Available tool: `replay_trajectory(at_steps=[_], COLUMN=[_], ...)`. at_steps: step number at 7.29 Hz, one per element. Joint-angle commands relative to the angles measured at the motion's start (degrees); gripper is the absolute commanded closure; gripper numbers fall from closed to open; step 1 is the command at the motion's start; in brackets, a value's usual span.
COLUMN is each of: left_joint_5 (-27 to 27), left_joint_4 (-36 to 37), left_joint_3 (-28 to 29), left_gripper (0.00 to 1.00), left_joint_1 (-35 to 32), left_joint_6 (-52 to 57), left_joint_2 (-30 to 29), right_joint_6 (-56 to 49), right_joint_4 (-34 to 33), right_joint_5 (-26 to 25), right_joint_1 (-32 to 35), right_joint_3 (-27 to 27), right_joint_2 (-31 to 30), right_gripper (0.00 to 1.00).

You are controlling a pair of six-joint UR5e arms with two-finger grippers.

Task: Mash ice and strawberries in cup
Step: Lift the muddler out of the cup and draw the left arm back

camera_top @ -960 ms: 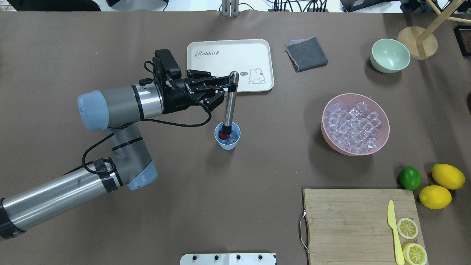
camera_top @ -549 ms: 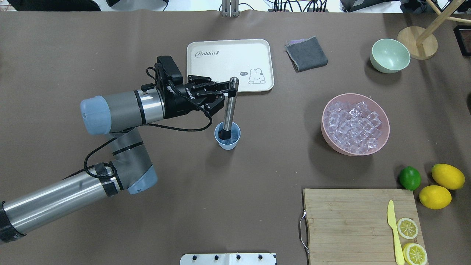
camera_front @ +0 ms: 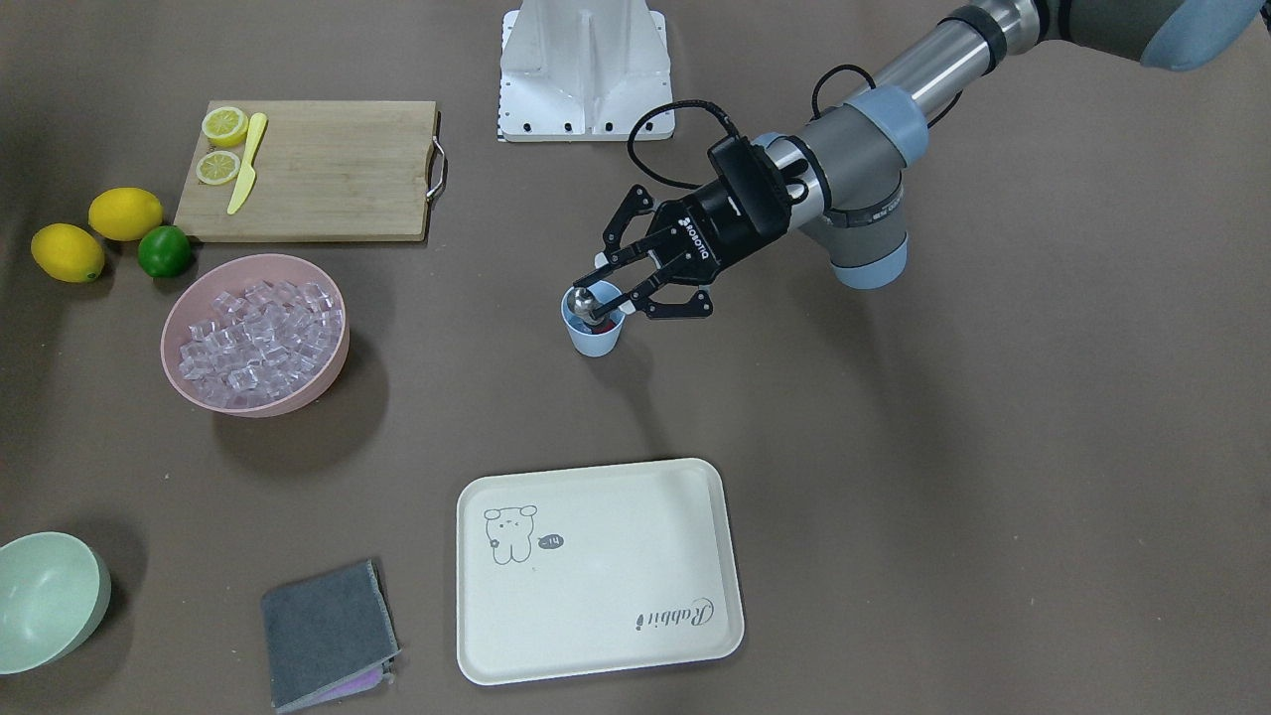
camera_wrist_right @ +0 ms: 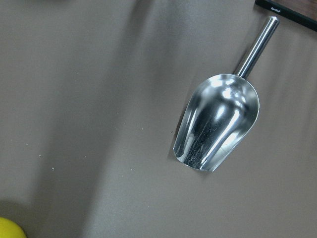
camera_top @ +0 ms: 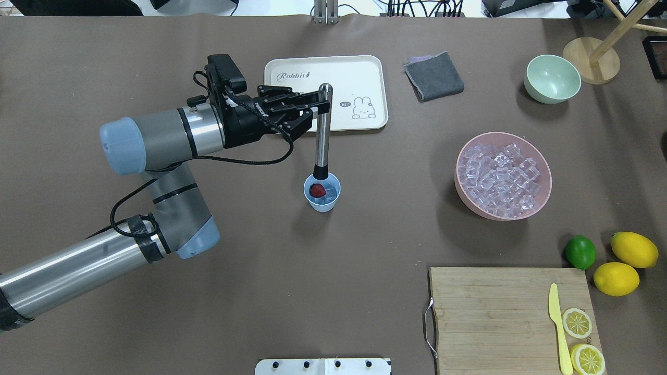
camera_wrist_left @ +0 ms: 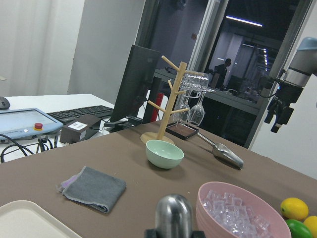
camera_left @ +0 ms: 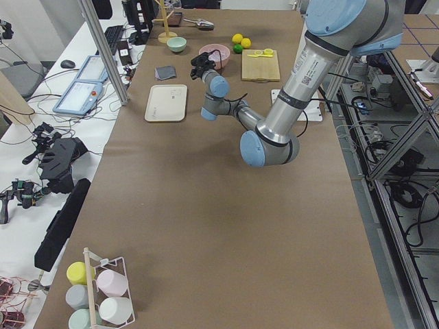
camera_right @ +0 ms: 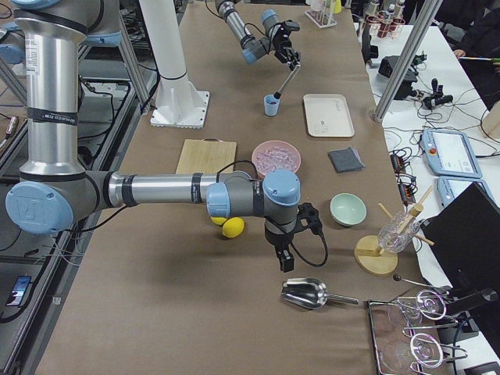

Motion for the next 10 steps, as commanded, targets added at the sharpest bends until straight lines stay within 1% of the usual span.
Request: replay_trajectory(at_steps=[1,2,3,4,6,7,8,9,10], left_joint_5=[-0.28,-0.19,-0.36,-0.37,-1.50,-6.64,-13.83,-21.64,-30.16], left_joint_4=[0.37,0.89,1.07,1.08,2.47,5.96,9.74,13.34,20.43], left_joint_3=[-0.34,-0.34,-0.34,-0.34,-0.08,0.01,-0.08,-0.08,0.01], left_gripper=[1.00,1.00,1.00,1.00,1.00,1.00,1.00,1.00,1.00], left_joint_1=[-3.11,-4.60,-6.70,-7.94,-11.01,-15.03,-19.68,-25.82,-32.15], left_joint_6=[-3.72,-6.51,-10.19,-10.84,-12.24,-12.86,-12.95,-13.56,-12.79], left_joint_2=[1.11,2.42,4.96,9.86,17.25,18.51,19.74,19.66,19.58], right_joint_6=[0.00,0.00,0.00,0.00,0.00,0.00,0.00,0.00,0.00], right_joint_4=[0.00,0.00,0.00,0.00,0.00,0.00,0.00,0.00,0.00], right_joint_5=[0.00,0.00,0.00,0.00,0.09,0.09,0.09,0.09,0.09], right_joint_1=[0.00,0.00,0.00,0.00,0.00,0.00,0.00,0.00,0.00], right_joint_3=[0.01,0.01,-0.08,-0.08,-0.08,-0.08,0.01,0.01,-0.08], right_joint_2=[0.05,0.14,0.31,0.31,0.05,-0.12,-0.30,-0.30,-0.30], right_gripper=[0.01,0.01,0.01,0.01,0.01,0.01,0.01,0.01,0.01])
